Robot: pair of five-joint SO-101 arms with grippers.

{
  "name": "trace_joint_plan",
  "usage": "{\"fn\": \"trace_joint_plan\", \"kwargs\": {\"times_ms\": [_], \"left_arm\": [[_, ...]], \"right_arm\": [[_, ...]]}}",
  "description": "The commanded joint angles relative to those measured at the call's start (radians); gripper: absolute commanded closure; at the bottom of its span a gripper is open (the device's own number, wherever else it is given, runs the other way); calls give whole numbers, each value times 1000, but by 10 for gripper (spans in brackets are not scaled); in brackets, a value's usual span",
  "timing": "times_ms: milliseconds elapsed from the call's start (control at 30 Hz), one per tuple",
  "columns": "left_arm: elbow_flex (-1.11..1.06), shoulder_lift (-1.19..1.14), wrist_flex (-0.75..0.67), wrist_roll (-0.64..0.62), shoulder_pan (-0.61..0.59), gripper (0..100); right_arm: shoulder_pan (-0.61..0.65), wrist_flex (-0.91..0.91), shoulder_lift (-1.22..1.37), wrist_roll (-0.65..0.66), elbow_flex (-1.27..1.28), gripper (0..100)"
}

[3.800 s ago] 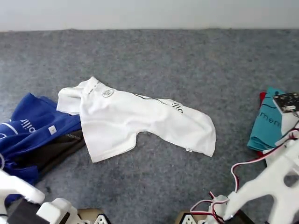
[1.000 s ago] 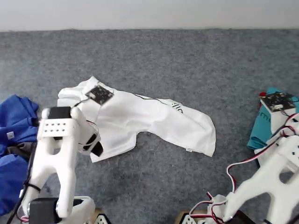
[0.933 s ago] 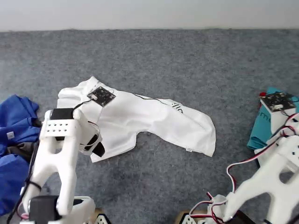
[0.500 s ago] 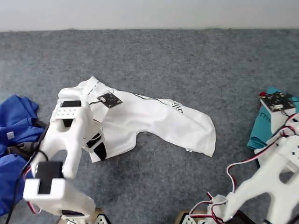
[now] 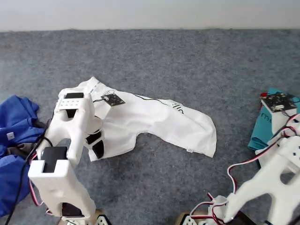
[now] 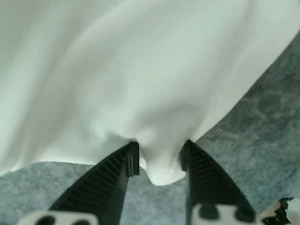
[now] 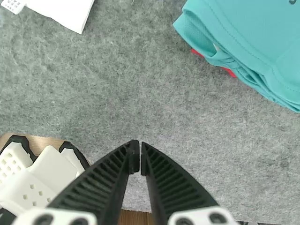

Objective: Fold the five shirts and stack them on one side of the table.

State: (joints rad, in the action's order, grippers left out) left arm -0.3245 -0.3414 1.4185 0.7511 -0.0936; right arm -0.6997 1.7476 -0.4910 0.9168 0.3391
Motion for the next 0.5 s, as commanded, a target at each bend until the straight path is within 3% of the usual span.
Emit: {"fn": "trace_joint_plan", "kwargs": {"times_ms": [0,200,467], "left_arm": [[13,-25,5,11,12,953],[35,44,32,-48,12,986],[90,502,35,-275,-60,986]], "right_arm": [[7,-4,-21,-8,-5,980],[7,-4,-28,-8,-8,980],[99,-2,-28,-9,-6,980]]}}
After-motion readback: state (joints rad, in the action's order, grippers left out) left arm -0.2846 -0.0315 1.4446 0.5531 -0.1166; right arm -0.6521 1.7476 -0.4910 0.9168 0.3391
